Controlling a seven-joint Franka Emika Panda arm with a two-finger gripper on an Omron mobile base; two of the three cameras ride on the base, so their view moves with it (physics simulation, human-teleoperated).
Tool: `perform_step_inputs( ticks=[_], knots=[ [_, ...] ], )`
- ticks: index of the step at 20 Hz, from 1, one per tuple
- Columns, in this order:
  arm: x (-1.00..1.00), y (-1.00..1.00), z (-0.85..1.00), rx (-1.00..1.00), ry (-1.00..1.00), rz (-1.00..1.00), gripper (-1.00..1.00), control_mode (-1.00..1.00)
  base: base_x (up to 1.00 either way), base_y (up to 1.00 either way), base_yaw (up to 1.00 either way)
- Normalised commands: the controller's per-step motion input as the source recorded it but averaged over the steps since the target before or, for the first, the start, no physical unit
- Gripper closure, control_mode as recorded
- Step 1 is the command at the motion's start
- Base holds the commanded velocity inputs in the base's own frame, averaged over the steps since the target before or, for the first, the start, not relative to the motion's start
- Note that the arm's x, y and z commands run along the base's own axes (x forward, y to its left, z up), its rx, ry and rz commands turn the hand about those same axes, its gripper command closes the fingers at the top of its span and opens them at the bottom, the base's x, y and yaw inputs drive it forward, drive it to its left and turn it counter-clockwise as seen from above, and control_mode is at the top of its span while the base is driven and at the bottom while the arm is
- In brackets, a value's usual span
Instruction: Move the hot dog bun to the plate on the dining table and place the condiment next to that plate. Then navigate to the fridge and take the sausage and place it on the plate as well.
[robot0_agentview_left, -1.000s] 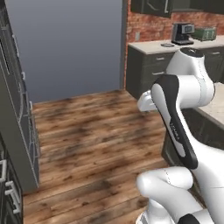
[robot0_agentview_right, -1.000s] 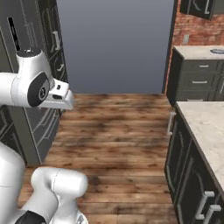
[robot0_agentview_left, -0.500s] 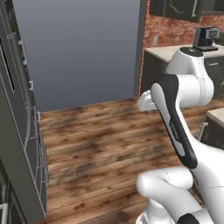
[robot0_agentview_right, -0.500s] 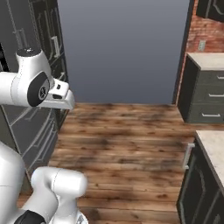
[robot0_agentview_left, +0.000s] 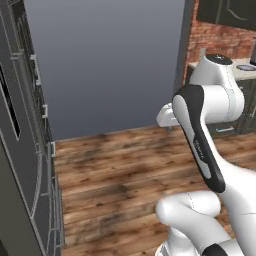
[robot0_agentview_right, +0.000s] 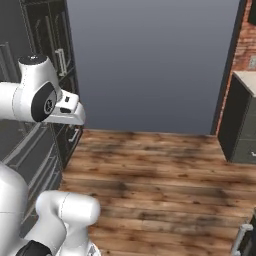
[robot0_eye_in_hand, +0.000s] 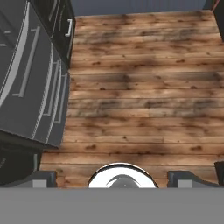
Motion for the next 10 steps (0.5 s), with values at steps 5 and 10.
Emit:
perform_step_inputs(
  ticks=[5, 10],
  knots=[
    [0.0, 0.0, 0.0, 0.0, 0.0, 0.0, -1.0, 1.0, 1.0, 0.0, 0.24],
    [0.0, 0.0, 0.0, 0.0, 0.0, 0.0, -1.0, 1.0, 1.0, 0.0, 0.38]
  ],
)
